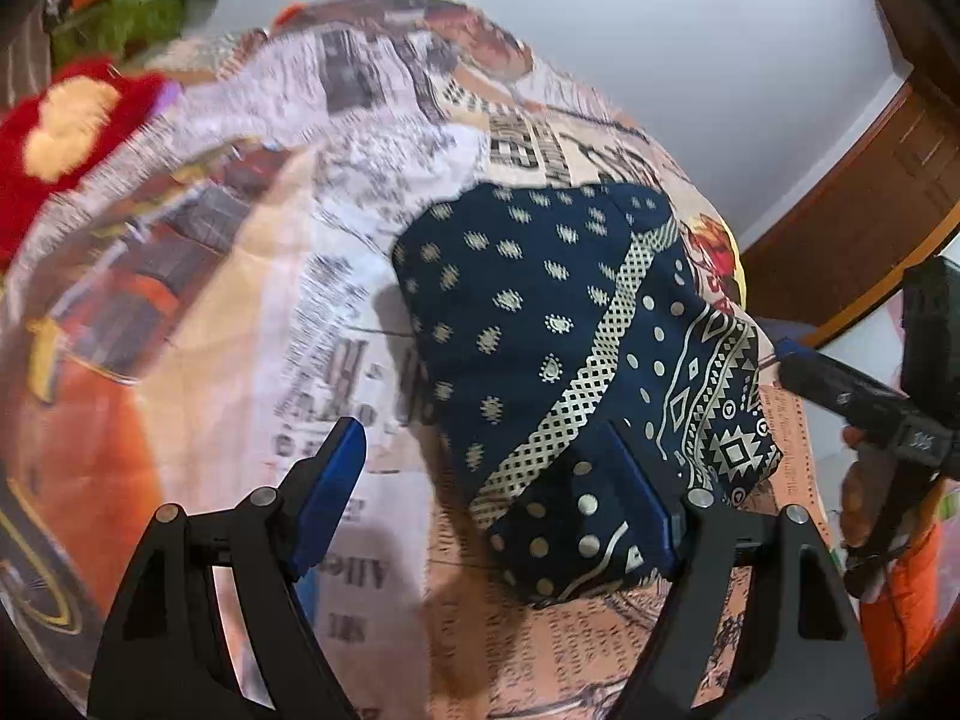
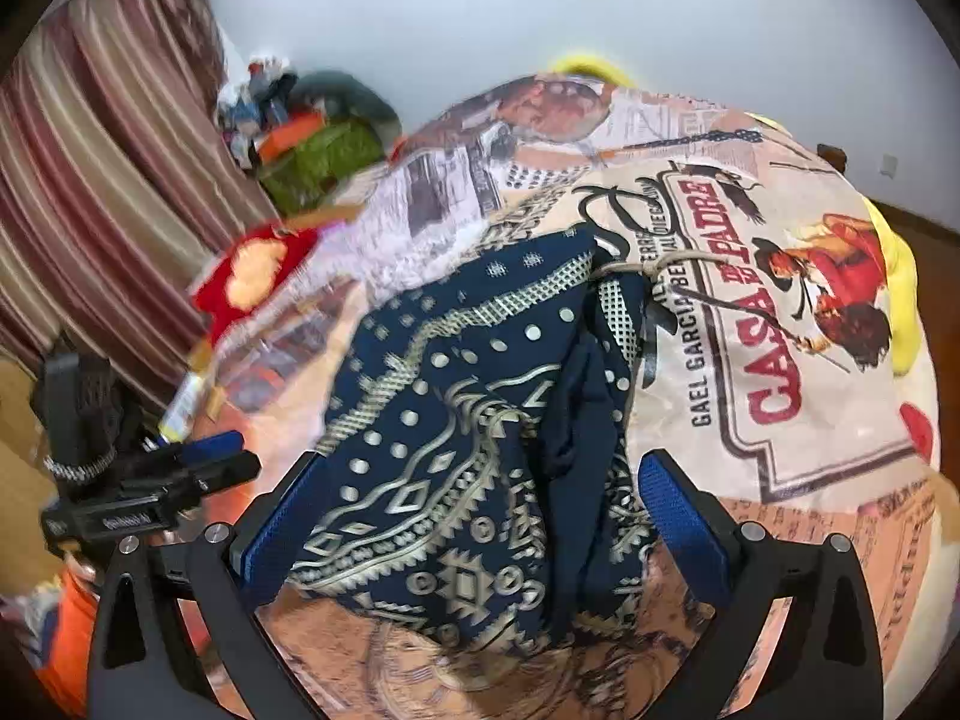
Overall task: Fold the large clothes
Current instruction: 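Close both tools on the navy hoodie bundle from opposite sides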
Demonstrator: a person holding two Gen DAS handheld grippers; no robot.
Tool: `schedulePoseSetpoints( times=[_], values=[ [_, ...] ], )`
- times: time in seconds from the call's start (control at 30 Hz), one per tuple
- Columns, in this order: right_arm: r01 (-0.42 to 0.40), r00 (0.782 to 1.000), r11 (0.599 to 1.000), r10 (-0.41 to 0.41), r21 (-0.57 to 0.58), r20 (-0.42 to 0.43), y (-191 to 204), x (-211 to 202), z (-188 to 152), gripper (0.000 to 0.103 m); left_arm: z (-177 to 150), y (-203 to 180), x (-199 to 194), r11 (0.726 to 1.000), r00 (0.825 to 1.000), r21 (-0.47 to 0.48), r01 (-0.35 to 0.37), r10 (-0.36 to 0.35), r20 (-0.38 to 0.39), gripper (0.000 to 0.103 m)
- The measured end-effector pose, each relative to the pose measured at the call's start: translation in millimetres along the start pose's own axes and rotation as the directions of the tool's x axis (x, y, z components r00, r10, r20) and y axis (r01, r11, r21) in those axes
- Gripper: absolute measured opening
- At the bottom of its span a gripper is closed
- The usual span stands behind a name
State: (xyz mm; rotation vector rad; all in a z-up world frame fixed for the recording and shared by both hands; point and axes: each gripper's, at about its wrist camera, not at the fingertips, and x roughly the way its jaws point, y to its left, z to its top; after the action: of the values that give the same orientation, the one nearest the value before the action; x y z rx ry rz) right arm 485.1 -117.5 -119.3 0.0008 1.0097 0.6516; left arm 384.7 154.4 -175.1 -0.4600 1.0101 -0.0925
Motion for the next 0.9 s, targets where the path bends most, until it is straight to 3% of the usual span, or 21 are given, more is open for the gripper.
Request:
schedulePoseSetpoints(
  times=[0.17,0.33,0.6,0.9],
  values=[
    [0.026,0.994,0.999,-0.021,0.048,-0.103,-20.6,35.2,2.4,0.102,5.9,4.7,26.9,0.997,0.997,-0.049,0.060,-0.063,-0.054,0.081],
    [-0.011,0.980,0.987,0.042,0.159,-0.197,-51.6,73.0,7.6,0.102,15.8,13.1,45.9,0.980,0.985,-0.139,0.143,-0.154,-0.071,0.087],
    [-0.128,0.950,0.968,0.182,0.215,-0.254,-65.3,114.3,12.0,0.103,25.1,18.8,82.8,0.960,0.969,-0.204,0.190,-0.217,-0.119,0.097],
    [-0.185,0.939,0.969,0.223,0.164,-0.262,-61.9,134.9,16.5,0.103,25.9,25.2,119.9,0.905,0.925,-0.312,0.289,-0.349,-0.154,0.101]
  ],
)
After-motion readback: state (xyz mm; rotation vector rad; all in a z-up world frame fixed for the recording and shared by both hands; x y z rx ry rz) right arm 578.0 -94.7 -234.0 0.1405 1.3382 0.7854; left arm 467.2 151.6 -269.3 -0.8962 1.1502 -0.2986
